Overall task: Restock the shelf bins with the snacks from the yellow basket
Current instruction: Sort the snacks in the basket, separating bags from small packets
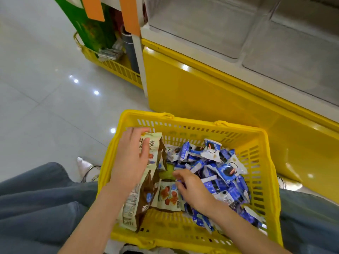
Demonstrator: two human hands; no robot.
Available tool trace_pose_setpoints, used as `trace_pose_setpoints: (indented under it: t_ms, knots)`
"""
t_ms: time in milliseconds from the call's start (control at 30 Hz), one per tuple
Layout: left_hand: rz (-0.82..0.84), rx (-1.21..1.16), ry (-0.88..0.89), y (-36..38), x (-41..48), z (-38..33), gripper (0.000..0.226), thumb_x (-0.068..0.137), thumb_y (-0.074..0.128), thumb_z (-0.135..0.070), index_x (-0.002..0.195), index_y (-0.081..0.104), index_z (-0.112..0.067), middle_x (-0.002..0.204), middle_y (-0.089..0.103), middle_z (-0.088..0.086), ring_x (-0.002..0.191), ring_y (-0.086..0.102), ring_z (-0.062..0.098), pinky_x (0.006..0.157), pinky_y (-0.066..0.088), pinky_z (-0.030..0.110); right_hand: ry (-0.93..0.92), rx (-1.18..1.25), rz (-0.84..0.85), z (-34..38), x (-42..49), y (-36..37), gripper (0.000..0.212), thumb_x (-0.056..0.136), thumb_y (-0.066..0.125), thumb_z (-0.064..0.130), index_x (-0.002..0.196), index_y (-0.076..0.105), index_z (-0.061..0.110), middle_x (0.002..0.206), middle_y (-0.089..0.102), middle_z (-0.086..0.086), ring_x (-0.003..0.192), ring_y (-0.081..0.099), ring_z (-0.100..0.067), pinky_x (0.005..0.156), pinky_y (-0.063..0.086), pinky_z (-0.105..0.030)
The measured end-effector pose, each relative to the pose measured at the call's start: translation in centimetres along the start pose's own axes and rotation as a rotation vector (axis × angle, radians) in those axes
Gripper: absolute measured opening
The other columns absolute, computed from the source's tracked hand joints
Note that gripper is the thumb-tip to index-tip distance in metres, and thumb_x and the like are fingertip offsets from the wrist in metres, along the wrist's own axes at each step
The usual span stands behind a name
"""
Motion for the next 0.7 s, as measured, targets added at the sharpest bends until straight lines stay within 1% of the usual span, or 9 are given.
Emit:
trace_pose_setpoints:
  t_ms: [100,200,267,333,433,533,600,667,700]
  knots:
    - [-0.094,0.092,-0.168,-1.8,-0.9,4.7,0.028,0.094,0.047,-0.013,0.121,0.05,-0.012,0.116,0.049,0.009,0.109,0.044,0.024,0.091,0.026,0.027,0.06,-0.09,0.124,-0.5,2.6,3.9,0.038,0.097,0.044,0.014,0.135,0.042,0.014,0.134,0.048,-0.008,0.107,0.058,-0.023,0.089,0.048,-0.033]
    - [-0.064,0.137,-0.302,-1.7,-2.0,8.3,0.03,0.096,0.043,-0.017,0.125,0.048,-0.011,0.117,0.051,0.012,0.11,0.048,0.027,0.086,0.017,0.018,0.14,-0.233,0.202,-2.6,4.4,5.4,0.039,0.096,0.046,0.018,0.135,0.042,0.012,0.134,0.048,-0.012,0.115,0.053,-0.027,0.094,0.045,-0.036]
    - [0.04,0.008,-0.371,-0.7,-2.6,10.2,0.023,0.099,0.036,-0.026,0.119,0.046,-0.02,0.105,0.056,0.0,0.098,0.053,0.019,0.08,0.027,0.015,0.188,-0.387,0.274,-4.1,5.0,5.6,0.034,0.097,0.045,0.026,0.127,0.047,0.009,0.128,0.053,-0.015,0.114,0.053,-0.029,0.092,0.046,-0.036]
    - [0.103,-0.09,-0.415,0.0,-3.0,11.2,0.014,0.098,0.031,-0.034,0.107,0.04,-0.028,0.083,0.053,-0.015,0.075,0.053,0.007,0.061,0.03,0.012,0.217,-0.508,0.339,-4.9,5.5,5.5,0.034,0.097,0.045,0.033,0.12,0.052,0.01,0.121,0.058,-0.015,0.109,0.056,-0.03,0.086,0.047,-0.036]
    - [0.072,-0.087,-0.386,0.0,-2.8,11.4,0.012,0.098,0.03,-0.037,0.099,0.038,-0.028,0.071,0.051,-0.012,0.064,0.049,0.0,0.051,0.026,0.015,0.232,-0.608,0.426,-4.9,6.3,5.6,0.035,0.094,0.051,0.038,0.114,0.055,0.01,0.112,0.062,-0.014,0.103,0.058,-0.03,0.08,0.048,-0.037]
    - [0.055,-0.1,-0.38,0.0,-2.6,11.4,0.015,0.097,0.029,-0.039,0.099,0.038,-0.027,0.071,0.052,-0.01,0.064,0.05,0.002,0.05,0.028,0.02,0.259,-0.629,0.439,-4.7,6.7,5.6,0.025,0.089,0.059,0.036,0.082,0.053,0.013,0.091,0.061,-0.01,0.086,0.058,-0.026,0.071,0.047,-0.035]
    - [0.059,-0.115,-0.376,0.1,-2.6,11.4,0.017,0.097,0.029,-0.038,0.101,0.04,-0.025,0.073,0.053,-0.008,0.065,0.052,0.005,0.05,0.03,0.022,0.26,-0.644,0.393,-4.1,6.7,5.3,0.037,0.089,0.058,0.03,0.061,0.037,0.017,0.066,0.046,-0.004,0.063,0.047,-0.02,0.061,0.039,-0.031]
    - [0.059,-0.129,-0.37,0.1,-2.6,11.4,0.021,0.098,0.029,-0.038,0.103,0.041,-0.022,0.075,0.055,-0.006,0.066,0.053,0.008,0.051,0.033,0.025,0.237,-0.67,0.333,-3.0,6.5,4.7,0.043,0.091,0.052,0.023,0.055,0.03,0.017,0.056,0.033,-0.002,0.051,0.034,-0.017,0.058,0.032,-0.029]
    - [0.058,-0.129,-0.372,0.2,-2.5,11.5,0.022,0.098,0.028,-0.038,0.103,0.041,-0.022,0.075,0.055,-0.005,0.067,0.054,0.01,0.052,0.034,0.026,0.226,-0.681,0.308,-2.6,6.2,4.4,0.044,0.091,0.051,0.022,0.053,0.03,0.017,0.054,0.032,-0.002,0.052,0.036,-0.018,0.058,0.032,-0.029]
Point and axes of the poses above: each hand's wrist, its own x-axis towards the middle knuckle, its own y-axis out of the palm, z = x × y, the point moved 7 cm from there along x, towards the middle knuckle
